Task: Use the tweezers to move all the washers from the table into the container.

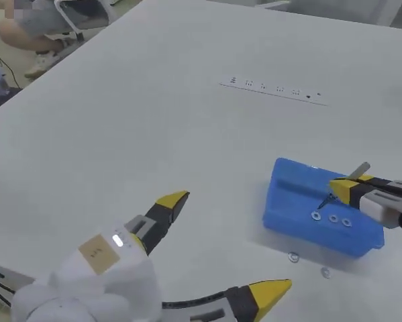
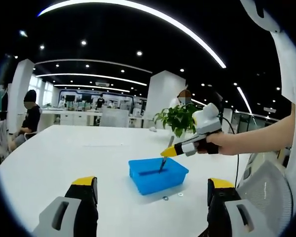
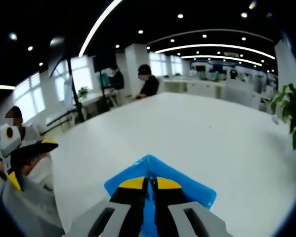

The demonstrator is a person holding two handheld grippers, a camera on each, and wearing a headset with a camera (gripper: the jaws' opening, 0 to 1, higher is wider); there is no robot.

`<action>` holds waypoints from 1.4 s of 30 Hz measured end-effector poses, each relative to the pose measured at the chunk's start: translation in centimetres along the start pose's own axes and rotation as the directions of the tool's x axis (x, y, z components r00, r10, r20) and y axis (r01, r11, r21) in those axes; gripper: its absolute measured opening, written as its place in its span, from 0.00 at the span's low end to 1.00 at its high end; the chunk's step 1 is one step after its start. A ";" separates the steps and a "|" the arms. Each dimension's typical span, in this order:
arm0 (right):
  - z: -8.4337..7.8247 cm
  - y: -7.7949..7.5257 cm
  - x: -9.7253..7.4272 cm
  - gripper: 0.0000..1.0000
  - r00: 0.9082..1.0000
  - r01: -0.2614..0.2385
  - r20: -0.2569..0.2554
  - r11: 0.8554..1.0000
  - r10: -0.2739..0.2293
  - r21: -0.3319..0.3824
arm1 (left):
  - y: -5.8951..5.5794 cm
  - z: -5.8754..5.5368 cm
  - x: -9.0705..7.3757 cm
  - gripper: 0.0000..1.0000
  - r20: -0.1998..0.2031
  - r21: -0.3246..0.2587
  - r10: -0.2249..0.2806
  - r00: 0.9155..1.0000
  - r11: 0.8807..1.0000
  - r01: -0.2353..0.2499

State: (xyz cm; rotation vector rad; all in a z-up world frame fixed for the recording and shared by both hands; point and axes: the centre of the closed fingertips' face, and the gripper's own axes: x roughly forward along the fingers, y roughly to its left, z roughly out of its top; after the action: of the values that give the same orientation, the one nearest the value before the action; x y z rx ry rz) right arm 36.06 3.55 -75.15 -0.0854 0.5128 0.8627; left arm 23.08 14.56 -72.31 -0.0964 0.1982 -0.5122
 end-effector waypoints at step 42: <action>-7.9 2.7 -3.4 0.03 0.993 -0.046 -0.097 0.986 0.062 0.159 | -0.4 -1.3 0.2 0.88 -0.071 0.016 -0.014 0.997 1.000 0.015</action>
State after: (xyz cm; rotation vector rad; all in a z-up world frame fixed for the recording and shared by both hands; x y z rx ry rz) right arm 29.07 0.77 -80.17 0.0288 0.6792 0.8712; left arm 22.83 14.04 -73.55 -0.0638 0.2625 -0.5317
